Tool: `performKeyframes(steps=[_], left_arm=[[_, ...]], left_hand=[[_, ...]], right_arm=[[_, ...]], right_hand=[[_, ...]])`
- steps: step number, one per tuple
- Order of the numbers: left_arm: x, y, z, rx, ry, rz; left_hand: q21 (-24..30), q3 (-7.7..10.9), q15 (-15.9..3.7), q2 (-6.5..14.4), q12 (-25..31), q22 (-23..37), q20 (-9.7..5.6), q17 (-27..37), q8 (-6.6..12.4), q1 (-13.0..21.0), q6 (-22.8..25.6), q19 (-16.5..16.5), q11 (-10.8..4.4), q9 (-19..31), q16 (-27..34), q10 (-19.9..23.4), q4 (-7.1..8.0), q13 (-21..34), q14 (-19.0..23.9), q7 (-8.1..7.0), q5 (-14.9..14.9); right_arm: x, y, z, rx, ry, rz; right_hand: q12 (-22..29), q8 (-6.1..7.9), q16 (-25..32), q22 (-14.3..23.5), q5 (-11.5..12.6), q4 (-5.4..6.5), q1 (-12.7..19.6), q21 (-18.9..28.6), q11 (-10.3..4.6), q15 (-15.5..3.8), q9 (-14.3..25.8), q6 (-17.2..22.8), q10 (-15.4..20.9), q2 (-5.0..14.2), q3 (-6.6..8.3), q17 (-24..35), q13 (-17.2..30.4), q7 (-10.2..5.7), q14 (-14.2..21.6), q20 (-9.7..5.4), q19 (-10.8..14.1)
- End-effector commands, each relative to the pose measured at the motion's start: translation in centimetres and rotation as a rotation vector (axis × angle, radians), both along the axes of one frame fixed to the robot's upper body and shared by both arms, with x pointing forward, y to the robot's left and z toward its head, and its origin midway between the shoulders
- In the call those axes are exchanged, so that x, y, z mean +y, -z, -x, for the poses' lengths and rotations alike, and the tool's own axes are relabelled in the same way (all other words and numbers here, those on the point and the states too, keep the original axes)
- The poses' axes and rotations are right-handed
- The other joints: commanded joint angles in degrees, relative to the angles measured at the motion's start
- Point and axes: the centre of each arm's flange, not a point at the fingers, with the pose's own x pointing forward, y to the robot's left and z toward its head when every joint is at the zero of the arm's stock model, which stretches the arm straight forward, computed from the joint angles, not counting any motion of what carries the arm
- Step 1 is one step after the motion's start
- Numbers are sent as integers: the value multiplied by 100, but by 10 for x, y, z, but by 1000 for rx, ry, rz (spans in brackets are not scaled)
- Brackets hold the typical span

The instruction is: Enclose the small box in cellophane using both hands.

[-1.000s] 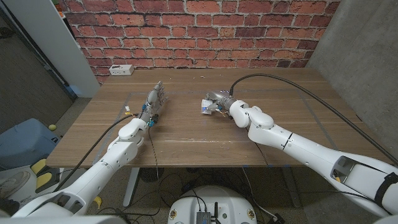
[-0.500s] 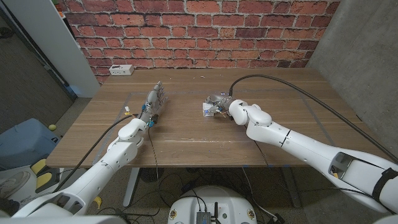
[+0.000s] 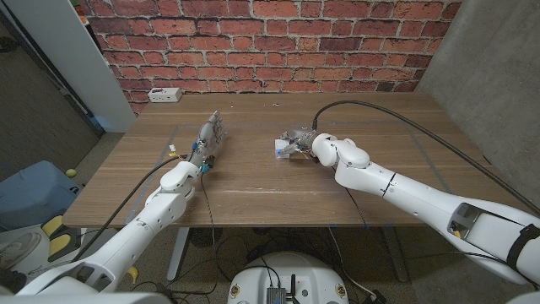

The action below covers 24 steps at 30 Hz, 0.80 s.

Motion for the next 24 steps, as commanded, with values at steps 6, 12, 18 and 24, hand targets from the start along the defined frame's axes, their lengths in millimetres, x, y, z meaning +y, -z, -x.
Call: performKeyframes(steps=[6, 12, 18, 24], left_arm=[[-2, -2, 5, -13, -44, -62], [-3, -4, 10, -24, -68, -100], [-5, -7, 17, -34, -113, -173], [-8, -11, 28, -47, -178, -284]], left_hand=[[-28, -8, -39, 69, 15, 20, -14, 10, -18, 27, -174, -208, 49, 12, 11, -758, -42, 14, -515, 27, 10], [-46, -8, -40, 56, 18, 19, -18, 7, -13, 48, -163, -230, 43, 12, 10, -747, -64, 14, -514, 32, 7], [-65, -2, -45, 43, 22, 16, -32, 4, -11, 83, -163, -250, 54, 13, 7, -732, -98, 14, -517, 29, 2], [-124, 13, -44, -21, 30, 8, -63, -1, 24, 215, -98, -321, 60, 16, -6, -696, -227, 16, -550, 79, -21]], right_arm=[[-24, -9, 14, -73, -10, -109], [-28, -10, 20, -86, -2, -113], [-34, -7, 28, -97, 12, -129], [-42, -3, 37, -107, 33, -148]], right_hand=[[-55, -11, -69, 6, 54, -21, -27, -37, 8, -216, 0, -146, -94, 45, -14, -10, -4, 23, -90, 13, -12], [-103, -20, -101, 5, 58, -64, -12, -55, 3, -212, -3, -264, -164, 16, -26, -35, -15, 31, -130, 17, -34], [-131, 10, -133, 4, 73, -130, 37, -69, 2, -206, -7, -282, -183, -18, -17, -80, -28, 48, -128, 28, -43], [-128, 64, -134, 4, 85, -170, 69, -77, 12, -213, -10, -195, -132, 5, -2, -98, -39, 50, -104, 35, -38]])
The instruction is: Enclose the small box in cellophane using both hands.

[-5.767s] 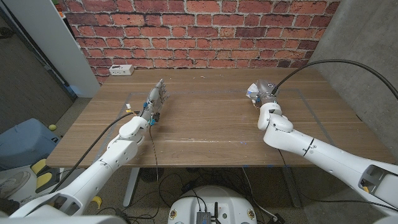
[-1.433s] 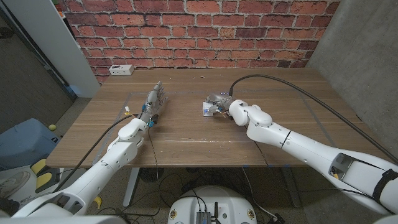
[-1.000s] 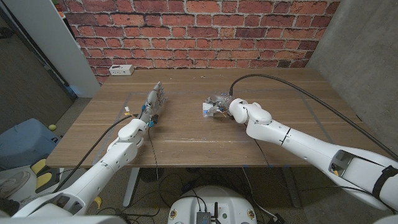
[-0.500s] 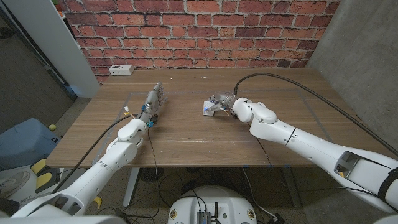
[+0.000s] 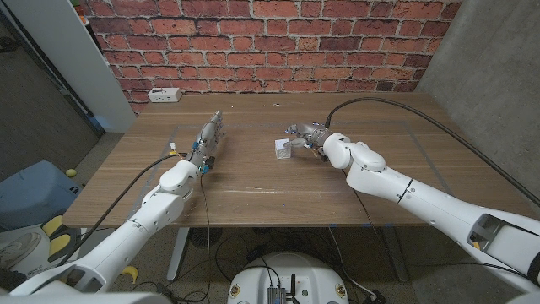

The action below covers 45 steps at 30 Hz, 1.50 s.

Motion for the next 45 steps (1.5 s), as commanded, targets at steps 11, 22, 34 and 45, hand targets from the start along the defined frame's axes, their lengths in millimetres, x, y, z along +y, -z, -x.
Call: performKeyframes(steps=[11, 22, 34, 45], left_arm=[[-8, -5, 31, -10, -196, -344], [-14, -8, 51, -24, -322, -533], [-19, -5, 71, -30, -382, -656], [-24, -6, 85, -36, -427, -782]], left_hand=[[-139, 36, -1, -137, 13, 1, -33, 12, 109, 388, 126, -445, 37, 22, -28, -708, -337, 25, -675, 95, -68], [-200, 62, 54, -207, 13, 1, 12, 14, 134, 593, 240, -488, 67, 29, -29, -724, -525, 31, -743, 120, -90], [-253, 95, 101, -286, 51, 1, 39, 14, 216, 865, 545, -472, 61, 37, -1, -630, -762, 33, -720, 123, -105], [-327, 122, 207, -367, 92, 0, 119, 12, 305, 1153, 918, -494, 42, 41, 15, -492, -986, 32, -686, 10, -102]], right_arm=[[-29, 19, 37, -34, 78, -68], [-39, 30, 52, -29, 129, -91], [-50, 44, 70, -30, 188, -135], [-57, 55, 86, -29, 243, -159]], right_hand=[[3, 133, -24, 2, 45, -92, 76, -40, -7, -262, 14, 227, 100, 33, 10, -14, -7, 35, 43, 16, 0], [1, 150, -24, 1, 48, -111, 71, -42, -6, -254, 11, 276, 135, 37, 3, -25, -16, 40, 57, 7, 21], [-6, 161, -22, 0, 52, -136, 72, -49, -1, -269, 9, 320, 164, 53, -2, -32, -26, 45, 67, -1, 32], [-23, 160, -36, 0, 50, -146, 34, -59, -4, -269, 7, 332, 162, 20, -32, -49, -34, 46, 61, -1, 32]])
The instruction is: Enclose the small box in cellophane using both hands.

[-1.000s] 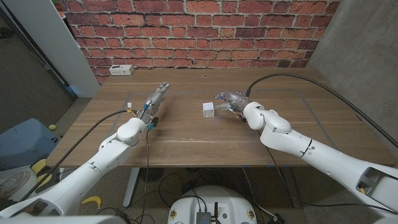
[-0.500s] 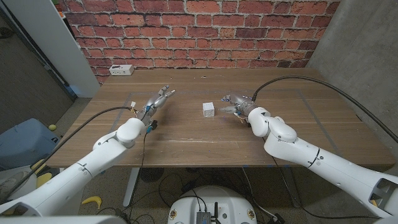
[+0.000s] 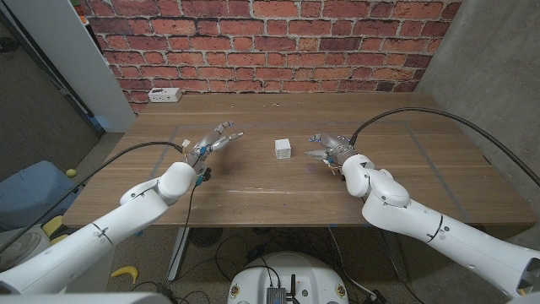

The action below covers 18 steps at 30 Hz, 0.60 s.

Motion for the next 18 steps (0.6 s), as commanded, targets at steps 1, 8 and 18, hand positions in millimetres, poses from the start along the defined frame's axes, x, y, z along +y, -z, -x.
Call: performKeyframes(steps=[1, 8, 18], left_arm=[[-5, -1, 19, -5, -62, -148], [-12, -4, 32, -10, -81, -232], [-21, 0, 46, 6, -86, -350]], left_hand=[[-32, 29, 80, -9, 49, 12, 74, 11, 59, 146, 113, -461, 17, 12, 44, -519, -87, 32, -673, -44, -15], [-78, 41, 172, -72, 59, 9, 147, 10, 101, 351, 323, -461, 24, 14, 46, -454, -211, 29, -653, -116, 11], [-148, 58, 236, -171, 76, 7, 202, 10, 190, 733, 755, -427, -24, 18, 51, -321, -325, 23, -616, -361, 83]], right_arm=[[-9, 13, 20, 3, 61, -34], [-13, 22, 31, 6, 90, -48], [-17, 36, 47, 5, 130, -60]], right_hand=[[-13, 24, -38, -1, 32, -28, -2, -15, -5, -249, 5, 60, 53, -13, -10, 6, -2, 5, 38, -1, 30], [-26, 22, -77, -2, 37, -51, -17, -30, -1, -242, 4, 65, 50, -66, -35, -20, -9, 5, -11, 10, 15], [-53, 54, -101, -3, 63, -154, 71, -54, -22, -250, 5, 171, 35, -108, -38, -50, -20, 10, -42, 26, -4]])
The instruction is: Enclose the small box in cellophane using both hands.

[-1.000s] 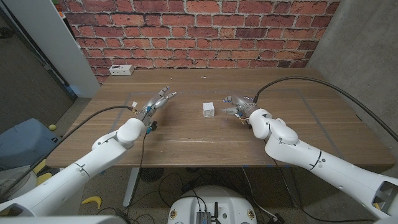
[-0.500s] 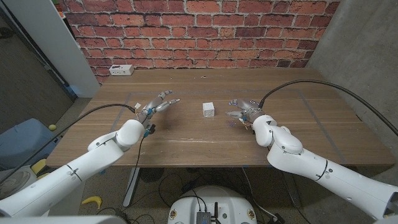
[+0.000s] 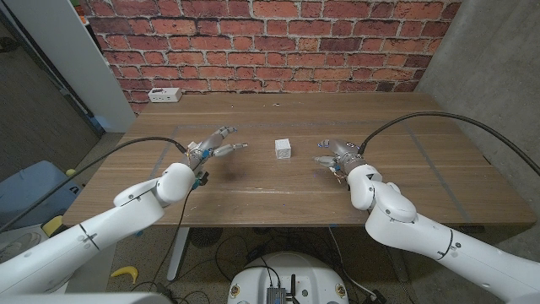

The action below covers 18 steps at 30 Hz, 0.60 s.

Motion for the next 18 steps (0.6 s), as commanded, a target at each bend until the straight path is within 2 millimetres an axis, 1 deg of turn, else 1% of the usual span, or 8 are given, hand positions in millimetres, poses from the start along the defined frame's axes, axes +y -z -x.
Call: performKeyframes(steps=[1, 3, 4, 6, 7, 9, 14, 18], left_arm=[[-14, 3, 23, 15, -12, -160], [-16, 4, 26, 19, -13, -188], [-17, 4, 28, 22, -13, -202], [-19, 5, 32, 24, -12, -228], [-21, 5, 34, 23, -13, -243], [-23, 6, 38, 20, -16, -269], [-27, 7, 46, 23, -8, -315], [-29, 8, 52, 22, -11, -347]], left_hand=[[-48, 20, 56, -19, 33, 7, 82, 9, 49, 156, 131, -429, -19, 19, 24, -314, -46, 23, -591, -70, 47], [-44, 21, 62, -40, 31, 7, 72, 9, 49, 227, 171, -381, -22, 19, 19, -300, -54, 21, -597, -77, 63], [-38, 20, 67, -52, 27, 8, 91, 9, 54, 264, 204, -347, -31, 19, 17, -301, -57, 21, -600, -69, 71], [-38, 19, 70, -65, 24, 9, 104, 9, 61, 301, 242, -325, -35, 20, 16, -300, -60, 21, -600, -66, 79], [-42, 18, 73, -71, 22, 9, 104, 9, 66, 320, 266, -325, -33, 20, 16, -300, -61, 20, -600, -88, 84], [-46, 16, 73, -84, 22, 10, 106, 9, 72, 355, 303, -317, -38, 20, 15, -290, -62, 20, -602, -69, 91], [-62, 12, 65, -113, 20, 11, 98, 9, 81, 434, 373, -315, -43, 22, 11, -275, -64, 20, -610, -104, 110], [-74, 7, 63, -137, 22, 12, 94, 9, 92, 494, 438, -313, -63, 23, 8, -255, -64, 19, -617, -93, 124]], right_arm=[[-9, 17, 20, -3, 71, -23], [-9, 21, 23, -3, 77, -24], [-9, 22, 24, -3, 78, -23], [-9, 25, 27, -4, 88, -26], [-8, 26, 29, -5, 92, -24], [-9, 28, 32, -3, 98, -24], [-9, 34, 40, 4, 122, -24], [-9, 39, 46, 12, 137, -20]], right_hand=[[-40, 37, -15, -3, 65, -82, 68, -12, -23, -252, 4, 92, 34, -36, 12, 0, 7, 3, -45, 26, -3], [-45, 41, -18, -3, 69, -98, 82, -17, -27, -254, 4, 109, 30, -42, 11, -4, 5, 1, -52, 26, -8], [-44, 41, -20, -3, 72, -105, 88, -18, -30, -255, 5, 112, 34, -42, 11, -5, 4, 0, -56, 28, -9], [-50, 45, -25, -4, 83, -148, 140, -24, -42, -255, 5, 132, 31, -50, 22, -17, 2, -6, -56, 28, -9], [-51, 44, -28, -4, 87, -159, 156, -27, -42, -259, 5, 134, 32, -47, 27, -19, 1, -5, -60, 27, -14], [-58, 51, -32, -4, 98, -194, 200, -30, -49, -267, 5, 162, 26, -49, 40, -30, -1, -12, -57, 29, -11], [-68, 56, -44, -4, 112, -230, 249, -43, -68, -273, 6, 189, 15, -34, 56, -38, -5, -8, -81, 16, -25], [-93, 52, -65, -5, 121, -255, 269, -58, -81, -267, 7, 197, -34, -34, 51, -41, -8, -9, -139, 24, -44]])
